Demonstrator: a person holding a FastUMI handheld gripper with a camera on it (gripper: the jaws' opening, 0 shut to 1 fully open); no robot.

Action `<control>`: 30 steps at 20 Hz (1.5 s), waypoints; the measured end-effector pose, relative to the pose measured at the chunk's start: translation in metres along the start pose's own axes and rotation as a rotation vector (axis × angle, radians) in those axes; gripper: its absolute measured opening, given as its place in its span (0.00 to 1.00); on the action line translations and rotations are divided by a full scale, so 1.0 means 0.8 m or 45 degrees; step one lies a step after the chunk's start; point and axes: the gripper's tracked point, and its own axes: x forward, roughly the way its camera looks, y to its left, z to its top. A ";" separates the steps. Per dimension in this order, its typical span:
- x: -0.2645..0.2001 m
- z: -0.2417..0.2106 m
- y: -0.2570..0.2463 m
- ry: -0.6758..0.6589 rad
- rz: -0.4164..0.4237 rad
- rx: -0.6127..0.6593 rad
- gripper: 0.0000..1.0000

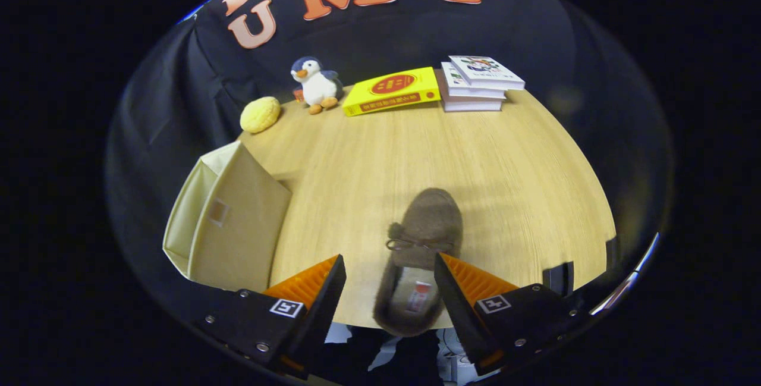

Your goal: Open the storage box then place both shoes into the box .Put the left shoe in first, then the right shoe, with the right side of both shoes facing outward in a uniform manner.

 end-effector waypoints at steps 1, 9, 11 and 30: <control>0.005 -0.008 -0.009 0.012 -0.007 0.001 0.91; 0.061 -0.032 -0.068 0.029 -0.113 -0.045 0.73; 0.073 -0.032 -0.074 0.007 -0.133 -0.044 0.56; -0.020 0.002 0.017 0.095 -0.079 0.241 0.04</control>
